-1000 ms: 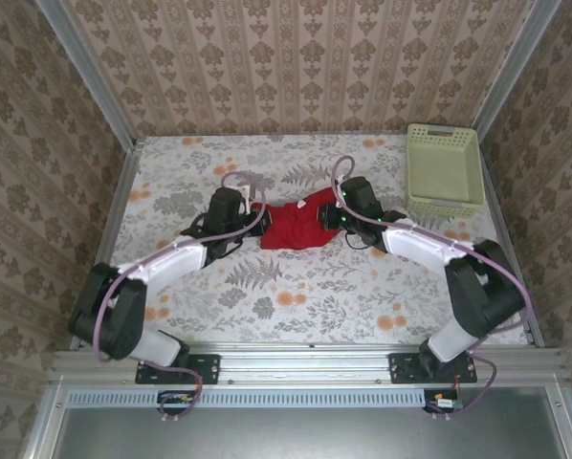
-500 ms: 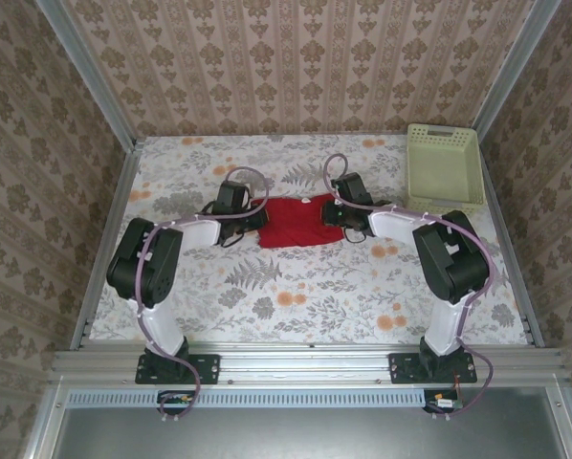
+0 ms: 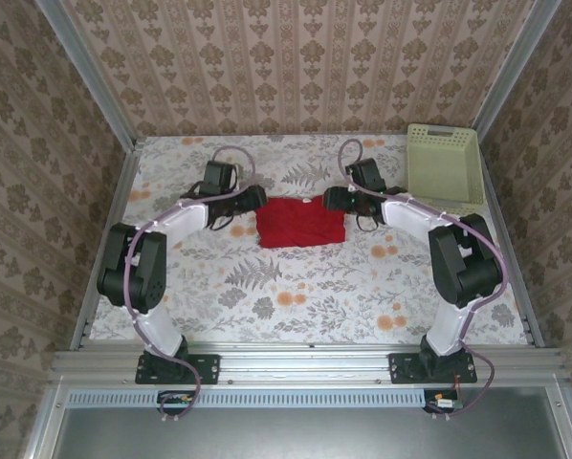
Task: Fold the inside-out t-shirt
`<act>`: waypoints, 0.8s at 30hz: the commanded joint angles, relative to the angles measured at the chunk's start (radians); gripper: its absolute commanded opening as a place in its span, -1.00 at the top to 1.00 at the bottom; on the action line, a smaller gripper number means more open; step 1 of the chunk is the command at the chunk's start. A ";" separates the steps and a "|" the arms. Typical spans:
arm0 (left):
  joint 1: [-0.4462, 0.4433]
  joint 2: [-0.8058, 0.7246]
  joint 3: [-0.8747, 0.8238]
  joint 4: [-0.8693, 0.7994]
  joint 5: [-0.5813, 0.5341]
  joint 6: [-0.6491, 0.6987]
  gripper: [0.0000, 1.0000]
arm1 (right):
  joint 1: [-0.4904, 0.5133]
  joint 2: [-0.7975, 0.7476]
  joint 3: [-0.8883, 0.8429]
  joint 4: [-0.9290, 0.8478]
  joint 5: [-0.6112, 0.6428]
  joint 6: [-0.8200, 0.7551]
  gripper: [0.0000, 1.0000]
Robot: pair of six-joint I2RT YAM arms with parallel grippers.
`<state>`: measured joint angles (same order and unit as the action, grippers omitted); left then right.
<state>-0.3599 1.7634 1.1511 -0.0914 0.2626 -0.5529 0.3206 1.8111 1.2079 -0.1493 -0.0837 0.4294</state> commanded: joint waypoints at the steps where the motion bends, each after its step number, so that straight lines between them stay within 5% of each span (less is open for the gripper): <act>1: -0.002 0.100 0.087 -0.065 0.066 0.015 -0.43 | -0.008 0.083 0.091 -0.038 -0.086 0.032 -0.62; 5: -0.007 0.215 0.172 -0.091 0.093 -0.002 -0.38 | -0.006 0.190 0.186 -0.072 -0.127 0.056 -0.64; 10: -0.024 0.263 0.230 -0.101 0.115 -0.004 0.01 | -0.002 0.251 0.256 -0.119 -0.146 0.050 -0.54; 13: -0.030 0.259 0.246 -0.105 0.126 -0.004 0.36 | 0.003 0.255 0.275 -0.147 -0.143 0.030 -0.19; 16: -0.034 0.225 0.236 -0.094 0.122 -0.007 0.75 | 0.014 0.232 0.274 -0.160 -0.126 0.010 0.39; 19: -0.034 0.146 0.181 -0.041 0.094 -0.017 0.92 | 0.038 0.170 0.257 -0.170 -0.047 -0.031 0.85; 24: -0.031 0.015 0.051 0.092 0.017 -0.021 0.99 | 0.063 0.055 0.189 -0.103 0.059 -0.073 1.00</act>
<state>-0.3931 1.8587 1.2438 -0.1070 0.3321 -0.5690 0.3710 1.9686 1.4239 -0.2794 -0.1123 0.3988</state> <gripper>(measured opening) 0.062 0.084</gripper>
